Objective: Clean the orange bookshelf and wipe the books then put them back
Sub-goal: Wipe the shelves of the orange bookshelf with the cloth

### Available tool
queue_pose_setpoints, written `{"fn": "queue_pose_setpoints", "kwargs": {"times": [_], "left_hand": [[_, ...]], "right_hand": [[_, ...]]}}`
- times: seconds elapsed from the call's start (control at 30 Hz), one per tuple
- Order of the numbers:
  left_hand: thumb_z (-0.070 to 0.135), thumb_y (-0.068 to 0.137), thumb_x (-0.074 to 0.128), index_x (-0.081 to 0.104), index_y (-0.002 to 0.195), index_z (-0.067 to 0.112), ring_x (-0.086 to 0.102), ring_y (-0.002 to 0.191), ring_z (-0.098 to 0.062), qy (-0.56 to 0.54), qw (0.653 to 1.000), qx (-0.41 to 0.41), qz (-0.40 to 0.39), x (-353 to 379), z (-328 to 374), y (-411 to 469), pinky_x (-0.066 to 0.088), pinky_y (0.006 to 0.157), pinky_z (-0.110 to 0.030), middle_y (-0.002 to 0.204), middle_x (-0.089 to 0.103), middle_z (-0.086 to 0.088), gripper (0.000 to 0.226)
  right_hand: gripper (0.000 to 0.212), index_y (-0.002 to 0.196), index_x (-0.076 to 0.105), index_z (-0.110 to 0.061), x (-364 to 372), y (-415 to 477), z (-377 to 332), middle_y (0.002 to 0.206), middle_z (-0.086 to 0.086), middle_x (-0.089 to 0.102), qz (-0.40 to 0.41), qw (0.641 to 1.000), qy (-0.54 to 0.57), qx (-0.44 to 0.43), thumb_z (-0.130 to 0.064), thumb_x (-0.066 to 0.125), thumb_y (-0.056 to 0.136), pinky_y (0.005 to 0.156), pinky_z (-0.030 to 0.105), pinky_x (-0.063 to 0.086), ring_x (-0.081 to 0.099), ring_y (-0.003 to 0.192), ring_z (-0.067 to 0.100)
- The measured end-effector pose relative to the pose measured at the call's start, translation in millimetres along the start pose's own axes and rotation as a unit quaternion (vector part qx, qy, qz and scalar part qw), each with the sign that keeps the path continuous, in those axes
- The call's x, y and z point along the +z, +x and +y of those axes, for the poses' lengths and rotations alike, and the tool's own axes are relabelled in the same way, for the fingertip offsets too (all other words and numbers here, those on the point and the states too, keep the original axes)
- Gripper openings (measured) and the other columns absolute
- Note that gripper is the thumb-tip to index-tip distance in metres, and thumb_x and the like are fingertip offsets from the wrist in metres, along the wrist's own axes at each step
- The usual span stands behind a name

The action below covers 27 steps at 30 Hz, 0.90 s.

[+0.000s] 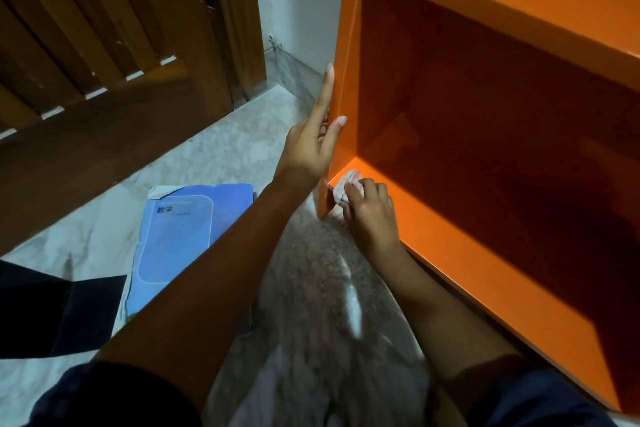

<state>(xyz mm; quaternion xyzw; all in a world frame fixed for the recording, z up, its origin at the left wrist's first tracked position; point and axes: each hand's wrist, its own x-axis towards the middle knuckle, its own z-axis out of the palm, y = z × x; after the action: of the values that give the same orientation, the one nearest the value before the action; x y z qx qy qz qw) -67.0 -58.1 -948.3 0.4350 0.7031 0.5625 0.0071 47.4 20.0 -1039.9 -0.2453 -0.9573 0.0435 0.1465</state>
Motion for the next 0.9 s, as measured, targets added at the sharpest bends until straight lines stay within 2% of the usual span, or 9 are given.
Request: {"fn": "queue_pose_setpoints", "kwargs": {"times": [0.07,0.1,0.2,0.27,0.33,0.4,0.6,0.7,0.9], "left_hand": [[0.023,0.099,0.042,0.005,0.147,0.032,0.049,0.056,-0.036,0.001,1.000,-0.004,0.005,1.3,3.4,-1.6,0.050,0.057,-0.045,0.064,0.052,-0.005,0.062],[0.023,0.099,0.043,0.005,0.148,0.032,0.050,0.058,-0.036,0.003,1.000,-0.006,0.005,1.2,5.0,-1.8,0.052,0.059,-0.043,0.071,0.057,-0.009,0.062],[0.016,0.098,0.045,0.007,0.150,0.025,0.051,0.059,-0.025,0.013,1.000,-0.002,0.004,-2.2,9.5,-3.2,0.047,0.060,-0.021,0.108,0.060,-0.026,0.065],[0.012,0.097,0.047,0.008,0.149,0.025,0.057,0.067,-0.013,0.012,1.000,-0.005,-0.009,-6.5,11.3,-4.0,0.045,0.069,-0.012,0.115,0.059,-0.026,0.067],[0.011,0.096,0.049,0.009,0.149,0.029,0.059,0.075,-0.012,0.005,1.000,-0.016,-0.016,-10.1,10.7,-4.2,0.045,0.077,-0.012,0.105,0.062,-0.020,0.068],[0.012,0.096,0.050,0.013,0.149,0.031,0.058,0.071,-0.008,-0.014,0.999,-0.027,-0.023,-14.7,10.3,-2.8,0.048,0.078,-0.015,0.089,0.058,-0.016,0.067],[0.012,0.094,0.054,0.036,0.142,0.024,0.063,0.077,-0.003,-0.079,0.996,-0.048,-0.020,-25.8,23.8,11.8,0.050,0.073,-0.014,0.086,0.064,-0.002,0.053],[0.010,0.093,0.055,0.040,0.139,0.022,0.061,0.075,0.006,-0.103,0.993,-0.050,-0.016,-26.6,28.0,14.0,0.046,0.071,-0.009,0.080,0.061,0.014,0.050],[0.012,0.094,0.054,0.037,0.141,0.026,0.066,0.087,-0.009,-0.102,0.993,-0.051,-0.014,-24.0,22.2,13.7,0.055,0.082,-0.022,0.091,0.068,-0.007,0.052]], "right_hand": [[0.036,0.094,0.068,-0.006,-0.7,-9.5,3.0,0.089,0.016,0.062,0.004,1.000,0.011,0.008,-0.014,0.082,0.063,0.059,0.033,0.048,0.059,0.076,0.036],[0.034,0.096,0.067,-0.005,-1.4,-14.0,4.2,0.089,0.017,0.061,0.007,1.000,0.020,0.014,-0.011,0.080,0.064,0.061,0.035,0.047,0.058,0.076,0.037],[0.029,0.104,0.066,-0.003,-3.9,-25.2,5.6,0.095,0.022,0.059,0.009,0.997,0.064,0.040,-0.010,0.066,0.076,0.070,0.041,0.045,0.053,0.084,0.039],[0.030,0.110,0.065,-0.003,-8.0,-29.7,2.7,0.101,0.023,0.058,0.006,0.993,0.100,0.060,-0.009,0.061,0.081,0.077,0.043,0.045,0.050,0.091,0.039],[0.030,0.114,0.064,-0.005,-11.9,-32.6,-2.9,0.109,0.021,0.056,-0.008,0.985,0.152,0.086,-0.009,0.057,0.086,0.084,0.041,0.042,0.046,0.099,0.036],[0.028,0.115,0.064,-0.007,-17.6,-33.8,-11.3,0.111,0.017,0.055,0.004,0.971,0.215,0.104,-0.012,0.055,0.089,0.088,0.038,0.041,0.045,0.104,0.032],[0.030,0.117,0.065,-0.010,-44.7,0.3,-36.6,0.102,0.011,0.056,0.146,0.892,0.391,0.173,-0.015,0.064,0.087,0.083,0.025,0.040,0.051,0.099,0.019],[0.030,0.115,0.067,-0.010,-51.8,25.5,-44.4,0.101,0.003,0.055,0.185,0.872,0.419,0.171,-0.016,0.066,0.085,0.082,0.007,0.036,0.050,0.099,0.010],[0.027,0.110,0.068,-0.003,-40.5,40.2,-50.3,0.095,-0.004,0.056,0.204,0.832,0.471,0.209,-0.013,0.067,0.085,0.079,0.004,0.037,0.054,0.095,0.009]]}}
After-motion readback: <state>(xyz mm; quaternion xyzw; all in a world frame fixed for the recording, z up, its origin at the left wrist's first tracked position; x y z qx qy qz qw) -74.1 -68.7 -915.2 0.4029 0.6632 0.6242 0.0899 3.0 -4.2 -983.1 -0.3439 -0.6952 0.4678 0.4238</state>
